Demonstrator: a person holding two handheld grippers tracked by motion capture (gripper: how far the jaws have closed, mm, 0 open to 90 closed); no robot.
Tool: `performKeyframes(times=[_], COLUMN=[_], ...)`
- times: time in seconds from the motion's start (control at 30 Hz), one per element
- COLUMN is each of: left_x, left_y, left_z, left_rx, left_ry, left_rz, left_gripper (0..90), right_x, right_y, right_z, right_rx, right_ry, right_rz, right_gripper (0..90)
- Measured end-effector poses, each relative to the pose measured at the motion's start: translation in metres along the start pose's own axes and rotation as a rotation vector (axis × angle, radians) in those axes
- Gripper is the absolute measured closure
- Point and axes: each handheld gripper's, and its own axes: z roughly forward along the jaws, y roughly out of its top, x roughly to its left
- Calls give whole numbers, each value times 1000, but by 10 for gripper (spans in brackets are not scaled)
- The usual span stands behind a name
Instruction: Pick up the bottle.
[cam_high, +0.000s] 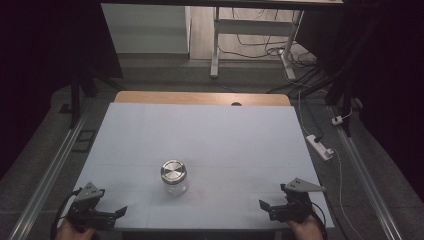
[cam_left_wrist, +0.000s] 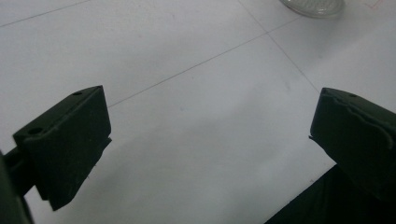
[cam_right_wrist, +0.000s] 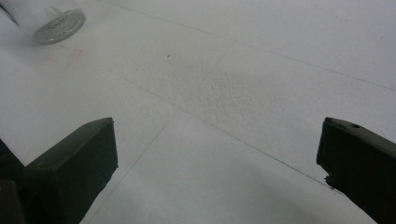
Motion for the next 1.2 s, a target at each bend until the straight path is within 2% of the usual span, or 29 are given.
performKeyframes(times=[0.13,0.33,0.43,0.6,1.03,1.2], left_x=[2,0,-2,-6,-10,-14], left_y=[0,1,2,7,14,23], left_z=[-1,0,-1,-4,-1,5], left_rx=[-4,-5,-11,-50,-69,-74], left_ry=[-7,-8,-2,-11,-37,-59], left_rz=[-13,-2,13,45,87,125], left_gripper=[0,0,0,0,0,0], right_x=[0,0,1,2,2,3], right_y=[0,0,0,0,1,1], right_z=[0,0,1,1,2,2], right_rx=[2,5,6,13,16,21], right_ry=[4,5,4,3,5,6], right_rz=[-1,-6,-6,-17,-24,-27], right_gripper=[0,0,0,0,0,0])
